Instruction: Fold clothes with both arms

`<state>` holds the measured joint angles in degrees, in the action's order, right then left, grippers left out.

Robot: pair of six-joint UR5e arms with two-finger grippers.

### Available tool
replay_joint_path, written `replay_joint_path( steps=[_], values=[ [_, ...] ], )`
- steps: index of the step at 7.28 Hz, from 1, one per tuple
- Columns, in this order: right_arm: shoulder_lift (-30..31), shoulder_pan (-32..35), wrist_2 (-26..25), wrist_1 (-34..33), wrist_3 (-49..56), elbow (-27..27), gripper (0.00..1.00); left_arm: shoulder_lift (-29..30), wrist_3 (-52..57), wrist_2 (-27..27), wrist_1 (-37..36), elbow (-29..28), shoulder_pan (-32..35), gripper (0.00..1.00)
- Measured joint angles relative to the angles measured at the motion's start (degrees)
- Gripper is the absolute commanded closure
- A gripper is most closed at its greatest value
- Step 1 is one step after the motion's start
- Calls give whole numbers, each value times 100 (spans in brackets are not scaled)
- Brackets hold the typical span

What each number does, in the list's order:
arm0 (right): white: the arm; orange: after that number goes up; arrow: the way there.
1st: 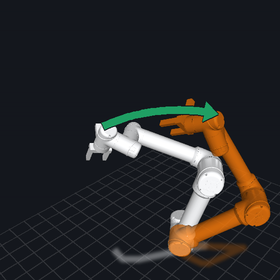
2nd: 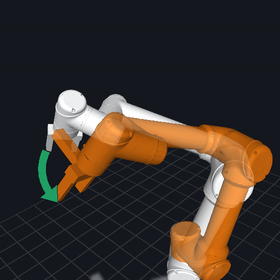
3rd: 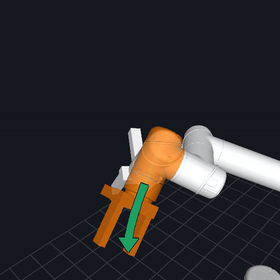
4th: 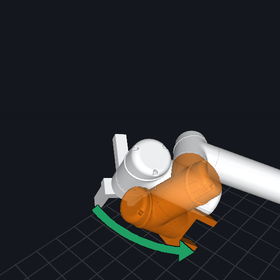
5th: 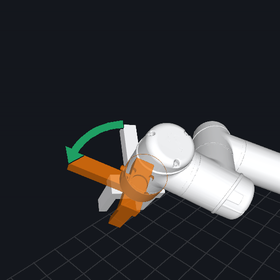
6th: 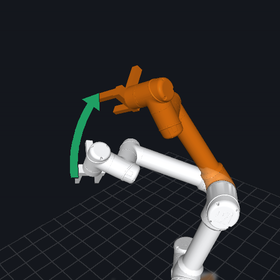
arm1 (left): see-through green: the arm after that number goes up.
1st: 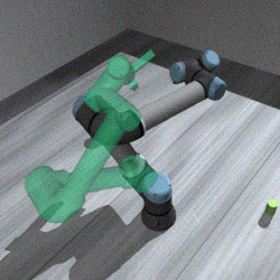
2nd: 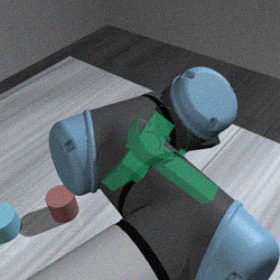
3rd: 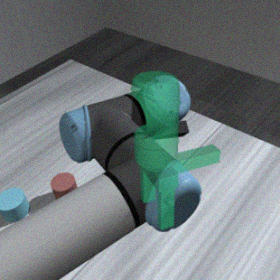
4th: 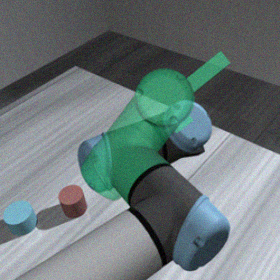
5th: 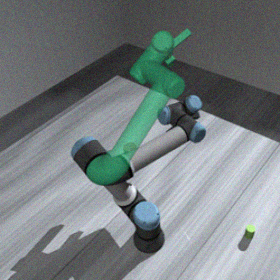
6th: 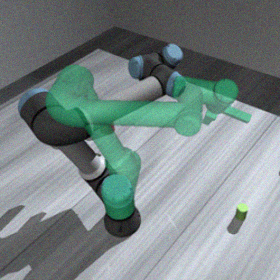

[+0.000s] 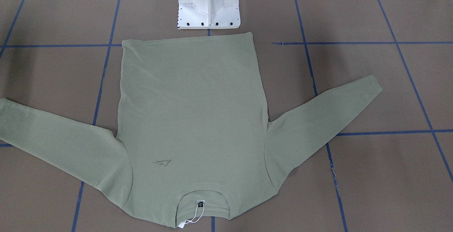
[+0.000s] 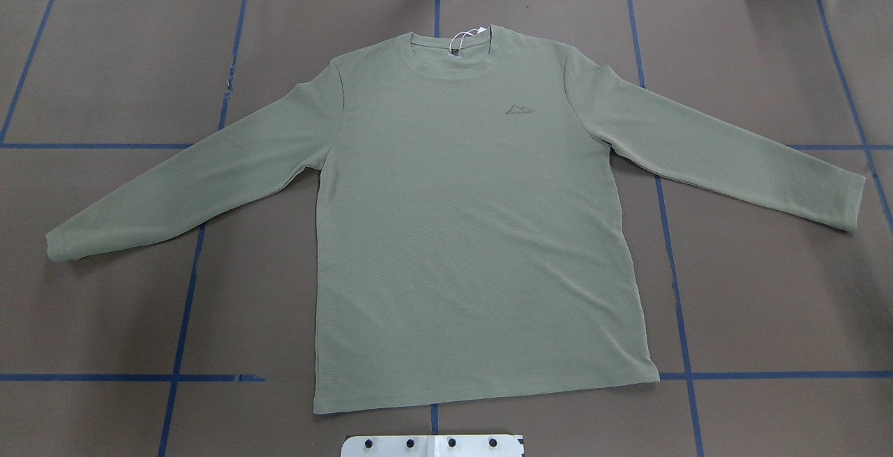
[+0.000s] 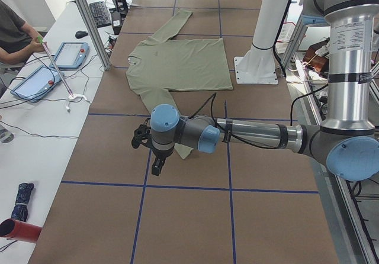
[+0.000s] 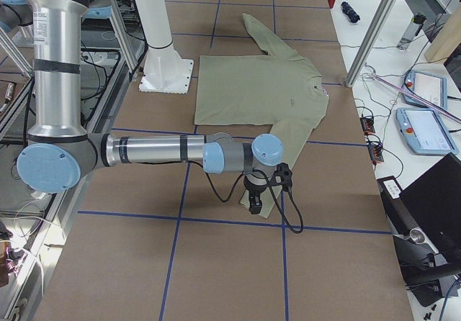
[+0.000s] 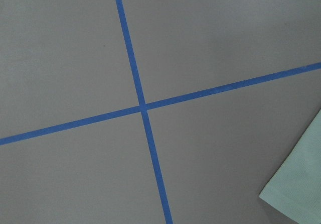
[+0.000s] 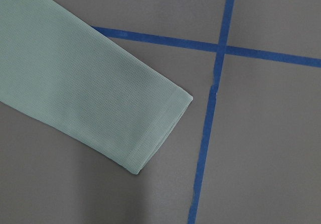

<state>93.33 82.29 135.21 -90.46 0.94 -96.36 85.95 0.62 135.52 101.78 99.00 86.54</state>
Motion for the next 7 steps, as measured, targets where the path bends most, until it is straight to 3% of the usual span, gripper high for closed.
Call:
replay_joint_path(
  steps=[7],
  values=[
    [-54, -34, 16, 288, 0, 157, 0, -145, 48, 40, 47, 199, 3, 0]
  ],
)
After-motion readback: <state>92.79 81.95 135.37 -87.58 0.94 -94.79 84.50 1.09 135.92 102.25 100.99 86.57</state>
